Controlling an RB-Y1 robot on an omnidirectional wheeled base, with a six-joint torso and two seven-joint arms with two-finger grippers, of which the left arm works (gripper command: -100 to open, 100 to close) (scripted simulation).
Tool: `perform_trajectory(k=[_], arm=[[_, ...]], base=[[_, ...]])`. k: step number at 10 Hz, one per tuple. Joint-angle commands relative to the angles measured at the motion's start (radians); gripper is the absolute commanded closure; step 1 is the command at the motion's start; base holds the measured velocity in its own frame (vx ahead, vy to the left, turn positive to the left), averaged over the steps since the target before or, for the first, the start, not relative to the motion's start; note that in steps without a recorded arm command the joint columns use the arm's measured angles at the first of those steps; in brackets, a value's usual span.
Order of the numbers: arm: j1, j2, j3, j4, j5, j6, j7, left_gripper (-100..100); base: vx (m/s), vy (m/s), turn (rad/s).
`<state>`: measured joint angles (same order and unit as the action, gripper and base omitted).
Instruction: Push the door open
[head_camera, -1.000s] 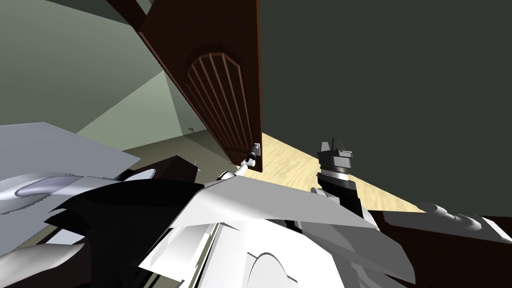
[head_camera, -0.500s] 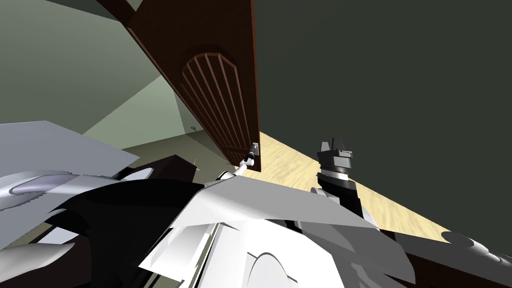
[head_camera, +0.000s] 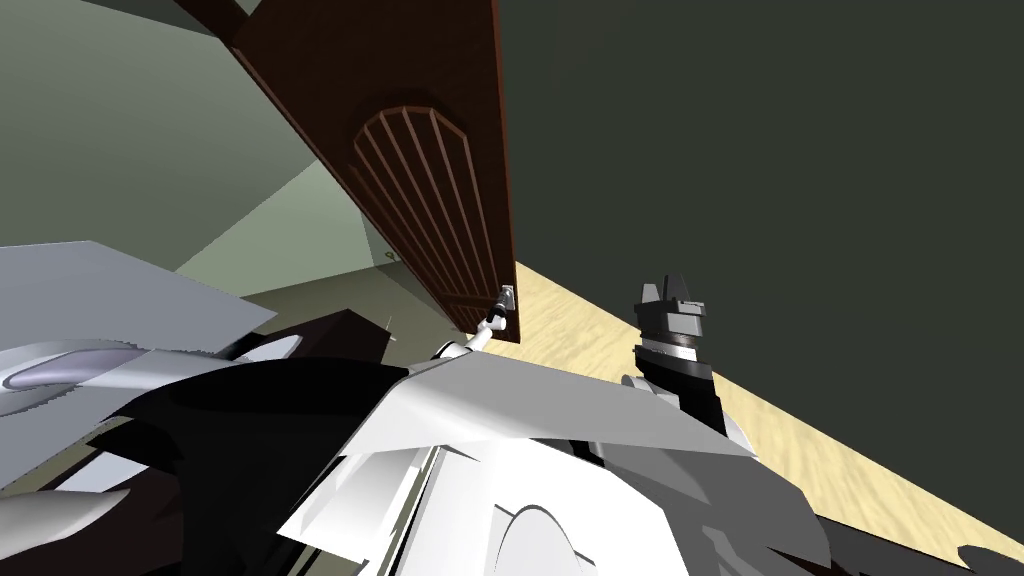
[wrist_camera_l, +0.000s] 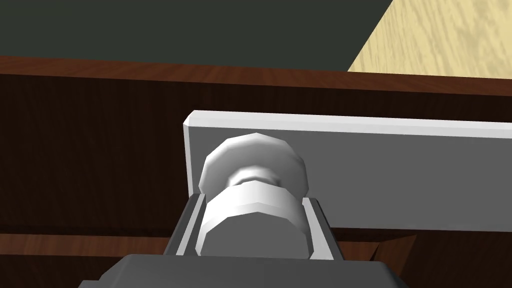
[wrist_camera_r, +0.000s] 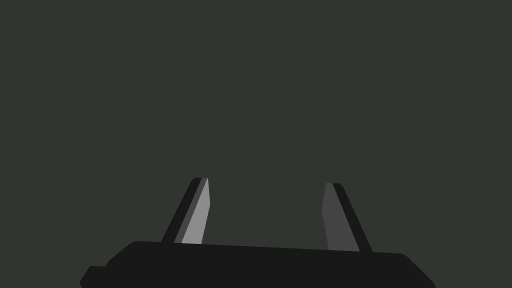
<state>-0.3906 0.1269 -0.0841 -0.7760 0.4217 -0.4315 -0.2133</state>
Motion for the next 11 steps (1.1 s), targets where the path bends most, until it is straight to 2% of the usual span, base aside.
perform_trajectory(k=[1, 4, 8, 10, 11], arm=[[-0.005, 0.007, 0.01, 0.006, 0.002, -0.007, 0.001, 100], [-0.007, 0.016, 0.04, 0.014, 0.008, -0.01, -0.005, 100], [-0.009, 0.031, 0.088, 0.028, 0.018, -0.015, -0.015, 100], [-0.01, 0.036, 0.107, 0.033, 0.022, -0.017, -0.019, 100], [-0.006, 0.034, 0.104, 0.03, 0.021, -0.011, -0.022, 100]], base=[[0.129, -0.093, 0.053], [0.181, -0.097, 0.054], [0.179, -0.139, 0.076], [0.178, -0.101, 0.058], [0.078, -0.035, 0.036]])
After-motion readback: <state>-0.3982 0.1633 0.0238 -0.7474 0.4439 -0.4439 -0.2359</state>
